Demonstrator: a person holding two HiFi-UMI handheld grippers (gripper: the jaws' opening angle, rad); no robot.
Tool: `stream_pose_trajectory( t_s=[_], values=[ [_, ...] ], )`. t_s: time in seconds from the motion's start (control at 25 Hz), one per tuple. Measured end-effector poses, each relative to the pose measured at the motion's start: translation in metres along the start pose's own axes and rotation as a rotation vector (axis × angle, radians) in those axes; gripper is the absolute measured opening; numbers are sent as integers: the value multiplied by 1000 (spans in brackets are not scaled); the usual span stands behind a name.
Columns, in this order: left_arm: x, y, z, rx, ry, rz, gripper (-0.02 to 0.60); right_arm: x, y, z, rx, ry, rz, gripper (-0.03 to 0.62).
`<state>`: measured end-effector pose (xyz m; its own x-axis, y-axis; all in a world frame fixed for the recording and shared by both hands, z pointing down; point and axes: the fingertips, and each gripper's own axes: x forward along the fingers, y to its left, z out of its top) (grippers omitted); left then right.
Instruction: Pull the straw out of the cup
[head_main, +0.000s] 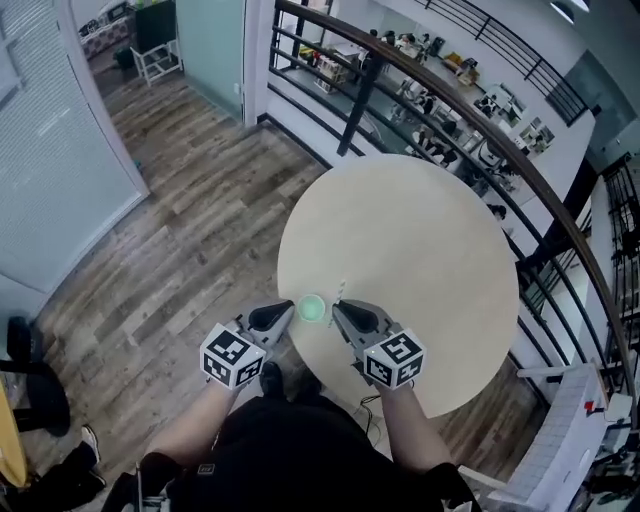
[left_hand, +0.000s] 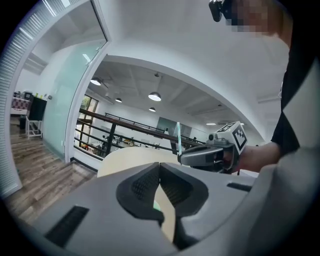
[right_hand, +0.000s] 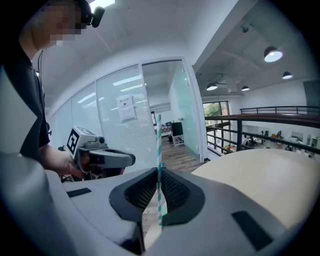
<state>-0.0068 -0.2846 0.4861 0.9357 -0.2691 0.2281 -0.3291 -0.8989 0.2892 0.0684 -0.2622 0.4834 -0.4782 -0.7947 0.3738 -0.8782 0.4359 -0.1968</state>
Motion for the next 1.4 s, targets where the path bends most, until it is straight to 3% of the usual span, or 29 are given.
stream_pose_trajectory(
  t_s=[0.32, 0.6, 0.76, 1.0, 1.2, 1.4],
  values=[
    [21, -53, 14, 62, 37, -167, 8, -72, -1, 8, 70, -119, -152, 40],
    [45, -157, 32, 148, 42, -307, 8, -182, -2, 8, 114, -253, -268, 40],
    [58, -212, 27, 174, 45, -320, 8, -242, 5, -4, 115, -314, -304, 40],
    [51, -282, 19, 174, 33, -294, 8, -318, 30, -10, 115, -377, -283, 40],
    [46, -308, 14, 157, 46, -288, 8, -352, 41, -8, 120, -410, -281, 40],
    [47, -321, 19, 179, 43, -341, 8, -363, 41, 0, 143, -470, -315, 40]
  ],
)
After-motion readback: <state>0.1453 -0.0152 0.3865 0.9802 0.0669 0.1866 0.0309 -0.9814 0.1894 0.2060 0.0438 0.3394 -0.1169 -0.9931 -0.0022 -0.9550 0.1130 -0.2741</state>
